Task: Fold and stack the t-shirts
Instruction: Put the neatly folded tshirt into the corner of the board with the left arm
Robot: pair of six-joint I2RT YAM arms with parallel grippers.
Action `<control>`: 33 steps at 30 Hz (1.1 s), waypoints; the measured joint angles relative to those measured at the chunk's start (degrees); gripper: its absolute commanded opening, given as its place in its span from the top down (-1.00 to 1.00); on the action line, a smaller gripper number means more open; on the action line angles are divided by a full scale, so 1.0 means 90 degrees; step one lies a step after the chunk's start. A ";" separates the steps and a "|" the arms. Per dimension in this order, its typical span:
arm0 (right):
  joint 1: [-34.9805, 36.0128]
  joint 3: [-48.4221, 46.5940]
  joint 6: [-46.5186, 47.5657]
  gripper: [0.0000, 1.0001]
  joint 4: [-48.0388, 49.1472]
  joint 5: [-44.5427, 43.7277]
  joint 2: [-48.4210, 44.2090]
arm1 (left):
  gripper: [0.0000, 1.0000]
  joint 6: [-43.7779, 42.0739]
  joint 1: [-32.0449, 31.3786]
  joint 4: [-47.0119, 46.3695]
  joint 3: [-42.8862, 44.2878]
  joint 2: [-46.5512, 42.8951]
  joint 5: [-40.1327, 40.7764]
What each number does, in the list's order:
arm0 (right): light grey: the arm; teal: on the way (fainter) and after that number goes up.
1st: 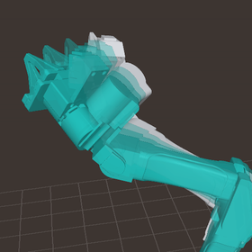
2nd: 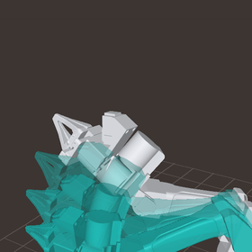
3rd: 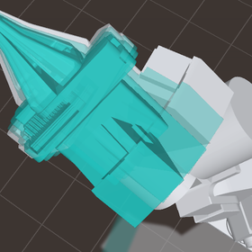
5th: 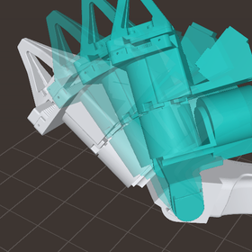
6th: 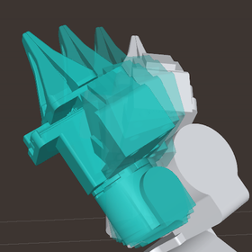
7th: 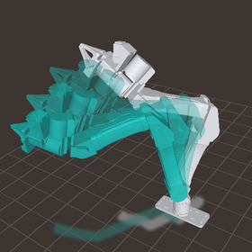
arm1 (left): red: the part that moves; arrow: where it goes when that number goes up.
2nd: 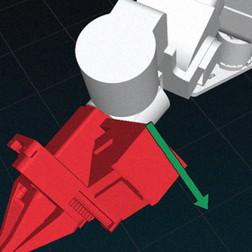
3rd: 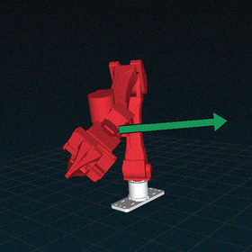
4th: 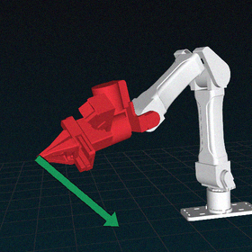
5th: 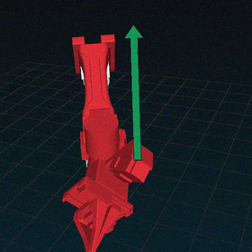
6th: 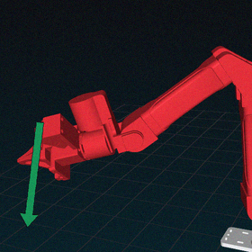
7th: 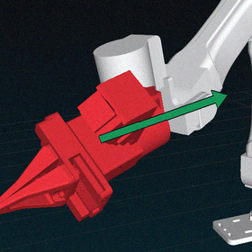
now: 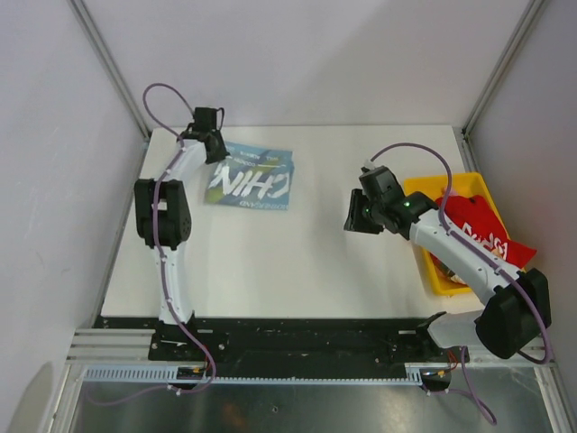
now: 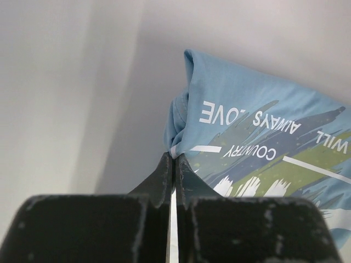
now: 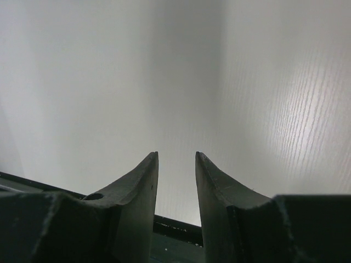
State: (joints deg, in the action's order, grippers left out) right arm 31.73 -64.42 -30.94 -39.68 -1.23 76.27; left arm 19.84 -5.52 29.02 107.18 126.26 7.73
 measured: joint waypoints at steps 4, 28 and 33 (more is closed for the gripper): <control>-0.0010 0.0000 0.0010 0.24 -0.0041 -0.0063 -0.0012 | 1.00 -0.0136 0.0279 0.0036 0.0464 0.0248 0.0007; -0.0114 0.0000 -0.0010 0.26 -0.0032 -0.0245 0.0449 | 1.00 -0.0376 0.1785 0.0192 0.2569 0.1916 -0.0440; -0.0141 0.0000 -0.0015 0.25 0.0087 -0.0214 0.0542 | 1.00 -0.0376 0.1940 0.0199 0.3077 0.2195 -0.0432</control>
State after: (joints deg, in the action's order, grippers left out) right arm 30.46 -64.42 -31.07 -38.89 -3.16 81.14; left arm 16.45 11.94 30.81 134.87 146.02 3.84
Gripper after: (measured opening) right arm 0.373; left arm 0.011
